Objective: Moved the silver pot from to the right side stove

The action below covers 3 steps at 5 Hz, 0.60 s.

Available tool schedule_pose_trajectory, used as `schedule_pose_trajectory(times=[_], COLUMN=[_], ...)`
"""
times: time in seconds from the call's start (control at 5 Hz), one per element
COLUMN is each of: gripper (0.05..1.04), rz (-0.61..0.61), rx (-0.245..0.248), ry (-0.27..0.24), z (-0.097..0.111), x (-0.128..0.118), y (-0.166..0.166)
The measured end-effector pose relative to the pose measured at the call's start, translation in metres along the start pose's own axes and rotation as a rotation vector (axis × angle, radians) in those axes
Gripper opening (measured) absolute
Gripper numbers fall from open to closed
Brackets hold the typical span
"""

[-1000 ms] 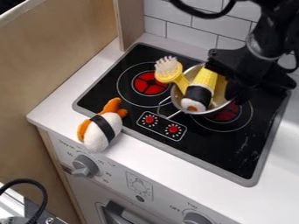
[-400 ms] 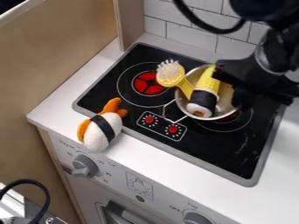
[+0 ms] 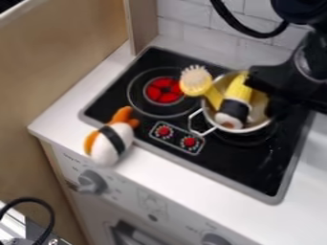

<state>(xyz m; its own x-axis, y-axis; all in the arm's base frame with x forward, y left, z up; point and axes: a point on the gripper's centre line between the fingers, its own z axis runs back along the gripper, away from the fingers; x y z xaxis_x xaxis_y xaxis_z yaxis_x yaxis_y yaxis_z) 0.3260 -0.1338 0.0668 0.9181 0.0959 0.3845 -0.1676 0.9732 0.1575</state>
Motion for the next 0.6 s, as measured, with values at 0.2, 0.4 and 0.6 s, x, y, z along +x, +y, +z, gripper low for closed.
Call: schedule_pose_trajectory(times=[0.2,0.4,0.6], gripper=[0.219,0.463,0.759], rz=[-0.012,-0.024,-0.033], rx=[-0.006,-0.001,0.001], ry=[0.003,0.020,0.037], z=[0.0010,-0.0012,-0.0022], x=[0.0016,0.0019,0.0009], y=[0.0000,0.0046,0.0071])
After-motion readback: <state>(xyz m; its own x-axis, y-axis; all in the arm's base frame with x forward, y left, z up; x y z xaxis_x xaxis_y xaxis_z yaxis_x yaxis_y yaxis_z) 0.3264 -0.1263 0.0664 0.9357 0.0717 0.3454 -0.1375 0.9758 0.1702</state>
